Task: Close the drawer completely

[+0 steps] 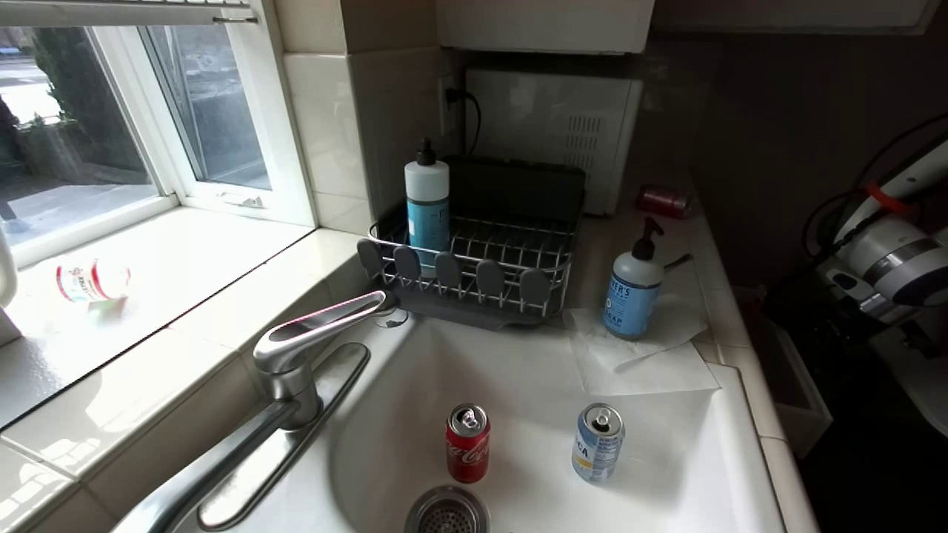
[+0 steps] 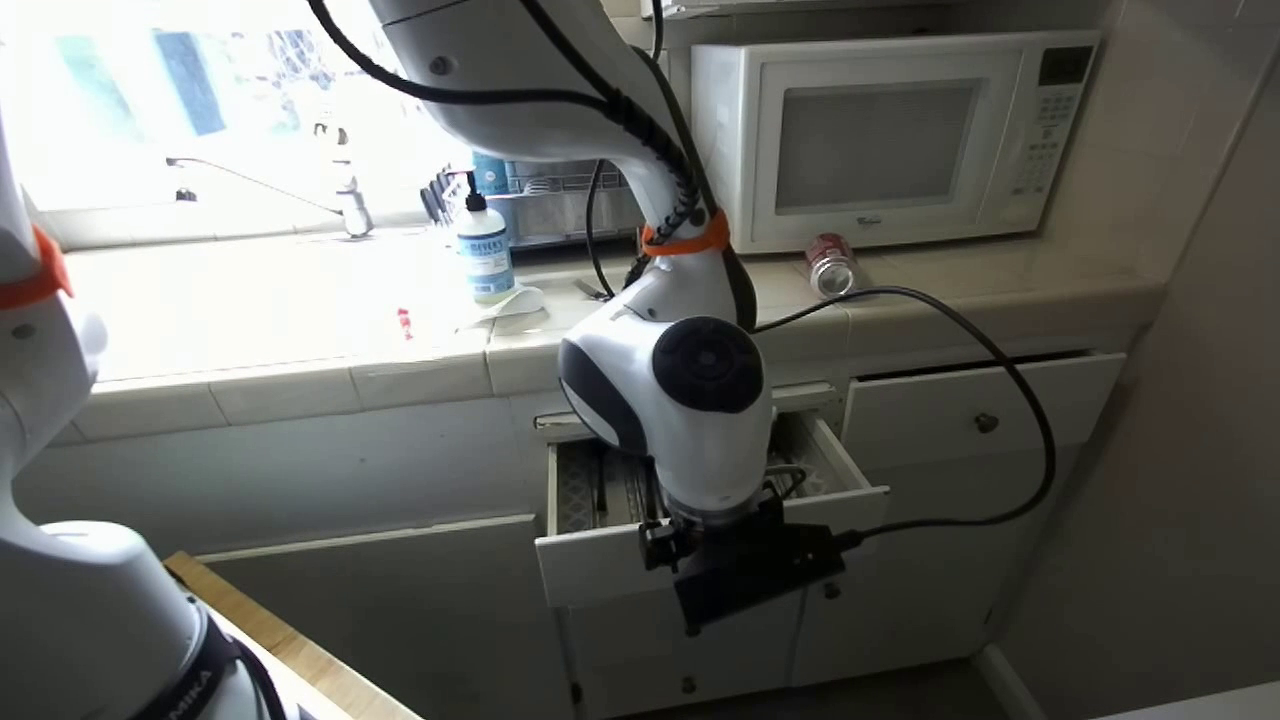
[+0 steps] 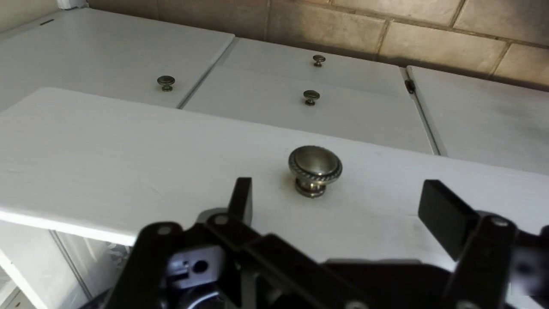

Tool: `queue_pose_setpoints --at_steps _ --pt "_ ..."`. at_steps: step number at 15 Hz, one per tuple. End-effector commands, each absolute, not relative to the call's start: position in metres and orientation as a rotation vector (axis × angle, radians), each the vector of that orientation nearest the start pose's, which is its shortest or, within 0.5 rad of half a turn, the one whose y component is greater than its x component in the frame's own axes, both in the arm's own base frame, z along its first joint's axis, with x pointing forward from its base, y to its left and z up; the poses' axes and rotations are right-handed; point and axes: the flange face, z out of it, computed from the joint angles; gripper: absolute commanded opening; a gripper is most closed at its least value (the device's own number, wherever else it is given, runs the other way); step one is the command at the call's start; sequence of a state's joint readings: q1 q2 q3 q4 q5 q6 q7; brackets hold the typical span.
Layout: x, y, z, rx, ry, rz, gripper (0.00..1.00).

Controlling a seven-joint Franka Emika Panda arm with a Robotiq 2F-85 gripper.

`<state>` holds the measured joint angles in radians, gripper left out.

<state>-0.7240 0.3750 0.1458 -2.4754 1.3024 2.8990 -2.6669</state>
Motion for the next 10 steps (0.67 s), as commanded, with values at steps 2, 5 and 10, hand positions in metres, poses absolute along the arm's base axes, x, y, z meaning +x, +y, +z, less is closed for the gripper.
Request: queue_pose_setpoints --at_steps 2,5,10 --pt "0.346 -0.273 0.118 -2.837 -1.108 -0.611 1.00" --pt "0.358 -0.270 0.112 -2.814 -0.984 -0.706 1.00" --pt "0.360 -0.266 0.110 -2.726 -0.960 -0.887 1.00"
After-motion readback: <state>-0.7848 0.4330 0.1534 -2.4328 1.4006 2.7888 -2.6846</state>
